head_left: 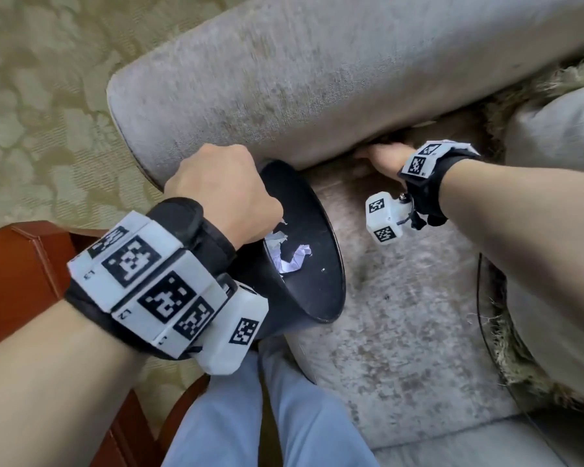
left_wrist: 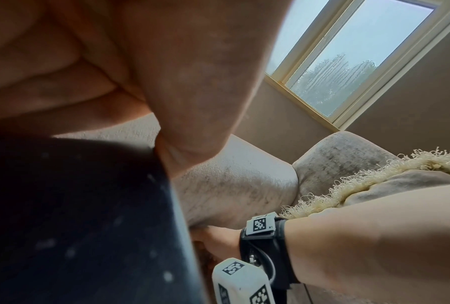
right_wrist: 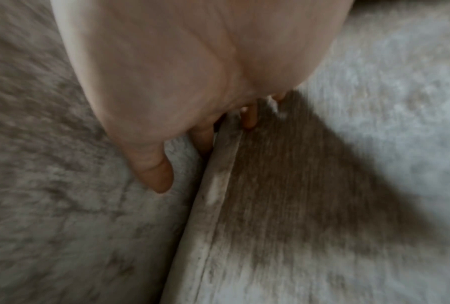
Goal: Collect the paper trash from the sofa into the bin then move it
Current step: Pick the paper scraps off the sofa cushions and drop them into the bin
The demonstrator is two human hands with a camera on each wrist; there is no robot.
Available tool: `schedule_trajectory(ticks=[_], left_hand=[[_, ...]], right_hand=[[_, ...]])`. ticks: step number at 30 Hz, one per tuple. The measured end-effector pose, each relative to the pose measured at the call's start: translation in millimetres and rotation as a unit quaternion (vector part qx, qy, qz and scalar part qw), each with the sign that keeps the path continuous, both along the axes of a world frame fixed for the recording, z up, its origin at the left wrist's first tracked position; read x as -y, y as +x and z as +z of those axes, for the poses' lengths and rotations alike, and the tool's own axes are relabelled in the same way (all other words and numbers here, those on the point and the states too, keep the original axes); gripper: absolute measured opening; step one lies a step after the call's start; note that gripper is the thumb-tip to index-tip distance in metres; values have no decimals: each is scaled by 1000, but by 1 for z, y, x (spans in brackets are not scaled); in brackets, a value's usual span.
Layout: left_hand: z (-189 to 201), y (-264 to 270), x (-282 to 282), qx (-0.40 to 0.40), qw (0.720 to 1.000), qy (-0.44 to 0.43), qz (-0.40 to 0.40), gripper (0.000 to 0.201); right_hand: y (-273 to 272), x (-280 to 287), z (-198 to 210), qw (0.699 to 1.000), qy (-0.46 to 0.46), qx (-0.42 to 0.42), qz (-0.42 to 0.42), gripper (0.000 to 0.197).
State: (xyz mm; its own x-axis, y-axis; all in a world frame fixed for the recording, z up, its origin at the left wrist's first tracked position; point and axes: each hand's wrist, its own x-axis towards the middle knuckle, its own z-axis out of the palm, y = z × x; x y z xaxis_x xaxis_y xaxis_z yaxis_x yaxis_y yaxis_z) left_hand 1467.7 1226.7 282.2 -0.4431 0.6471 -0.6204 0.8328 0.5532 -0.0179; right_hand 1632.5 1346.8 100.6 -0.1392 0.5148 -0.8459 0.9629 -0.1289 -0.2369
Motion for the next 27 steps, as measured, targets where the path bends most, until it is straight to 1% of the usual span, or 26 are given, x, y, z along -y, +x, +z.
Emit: schedule_trajectory(ticks=[2,5,7,9,12,14,15,17,18,24,27], left_hand=[[-3,1,0,-10,1000,9,-4,23],[-5,2,0,-21,999,23,-10,23],[-5,3,0,-27,999,23,-11,23],[-4,6,0,-27,999,19,-14,23],[-3,7,-2,-22,1000,12,-15,22],[-2,7,-2,-18,1000,13,-18,22],[-1,7,-2,-16,1000,15,-22,23],[0,6,-1,-10,1000,16,-25,24],[0,5,-1,-7,1000,16,-24,22],[-4,3,3,-2,999,29,-24,20],[-5,3,4,-17,999,40,-25,21]], right_hand=[[-2,-2,0,1000,9,-2,16,46],[2,-3,-7,998,25,-3,63,36],[3,-3,-5,996,32,-8,80,35],[4,-1,-1,997,30,-10,66,35],[3,6,3,997,29,-22,71,39],[3,10,9,997,12,-25,78,56],[3,10,12,997,5,-28,74,54],[0,9,15,998,-11,-27,53,36],[-1,8,15,999,-15,-33,41,34],[-16,9,-8,999,-13,-32,-11,44],[-22,8,-9,999,2,-42,-6,46]])
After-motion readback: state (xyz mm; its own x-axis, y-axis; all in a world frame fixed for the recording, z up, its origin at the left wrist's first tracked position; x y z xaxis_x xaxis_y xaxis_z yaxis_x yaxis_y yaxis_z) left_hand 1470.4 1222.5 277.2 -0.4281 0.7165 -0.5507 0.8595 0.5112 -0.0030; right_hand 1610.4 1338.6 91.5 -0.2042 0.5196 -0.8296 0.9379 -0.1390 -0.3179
